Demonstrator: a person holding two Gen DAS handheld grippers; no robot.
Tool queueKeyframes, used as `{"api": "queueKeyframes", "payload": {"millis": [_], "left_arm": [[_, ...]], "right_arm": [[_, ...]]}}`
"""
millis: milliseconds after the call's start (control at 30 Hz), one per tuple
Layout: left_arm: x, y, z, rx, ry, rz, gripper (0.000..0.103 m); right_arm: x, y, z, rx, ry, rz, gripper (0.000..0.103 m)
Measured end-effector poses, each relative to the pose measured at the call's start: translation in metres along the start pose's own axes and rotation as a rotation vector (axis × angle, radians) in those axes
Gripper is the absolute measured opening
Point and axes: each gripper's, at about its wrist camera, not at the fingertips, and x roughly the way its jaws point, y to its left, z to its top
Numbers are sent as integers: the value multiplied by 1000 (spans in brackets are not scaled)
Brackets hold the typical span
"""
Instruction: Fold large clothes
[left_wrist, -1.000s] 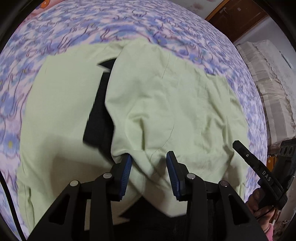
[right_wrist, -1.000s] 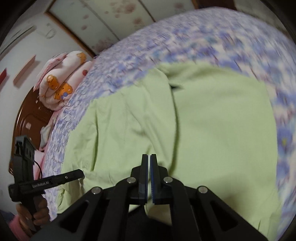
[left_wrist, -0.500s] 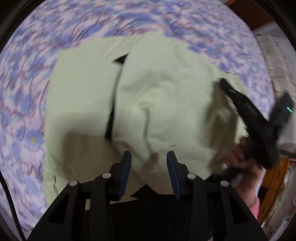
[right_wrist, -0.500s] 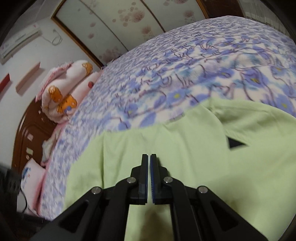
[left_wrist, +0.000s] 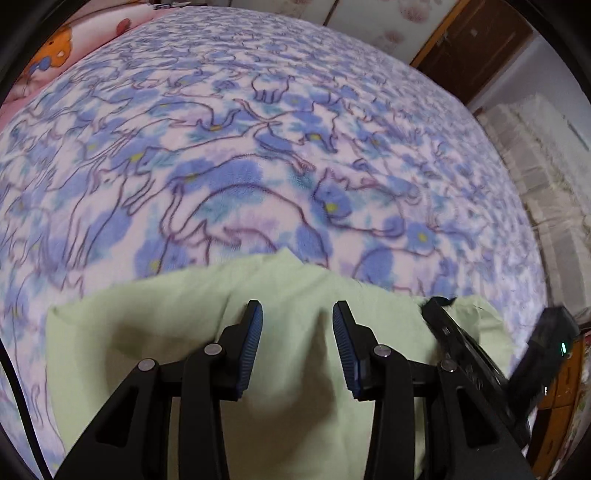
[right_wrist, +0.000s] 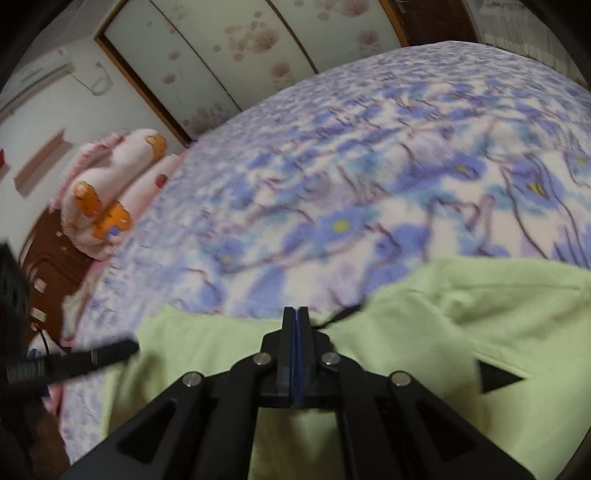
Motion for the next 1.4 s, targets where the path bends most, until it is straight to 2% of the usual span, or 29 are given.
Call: {"api": "queueKeyframes", "payload": {"millis": [67, 233, 333, 533, 633, 667, 700, 767, 867, 933, 967, 1133, 1300, 1400], "left_arm": [[9, -3, 4, 15, -5, 10, 38], [24, -1, 0, -2, -39, 31, 38], [27, 8, -3, -39, -54, 48, 38], [28, 20, -8, -47, -60, 78, 40], [19, 26, -16, -57, -64, 100, 40], [15, 28, -19, -61, -67, 112, 40], [10, 30, -23, -61, -70, 145, 37], [-2, 35, -32, -55, -75, 187, 36], [-27, 52, -53, -74, -71, 172, 36], [-47, 64, -74, -89, -71, 146, 36], [-55, 68, -83, -94, -75, 142, 36], [-100, 86, -141, -93, -72, 135, 36], [-132, 102, -197, -89, -41, 108, 36], [-147, 110, -233, -59, -4, 109, 36]], "right_arm": [[0, -6, -7, -40, 9, -48, 0], [-7, -29, -12, 3, -3, -47, 0], [-9, -32, -10, -5, -11, -65, 0], [-22, -32, -4, -40, -41, -121, 0], [-36, -33, -2, -54, -86, -266, 0], [-42, -38, -2, -36, -96, -354, 0], [-46, -45, -3, -10, -96, -373, 0], [-61, -65, -5, 82, -80, -326, 0], [-89, -73, -12, 108, -94, -334, 0], [-116, -68, -24, 88, -104, -356, 0], [-128, -65, -33, 85, -101, -354, 4], [-167, -47, -84, 106, -48, -376, 5], [-204, -31, -150, 254, -26, -368, 5], [-223, -17, -185, 334, 25, -376, 5]]}}
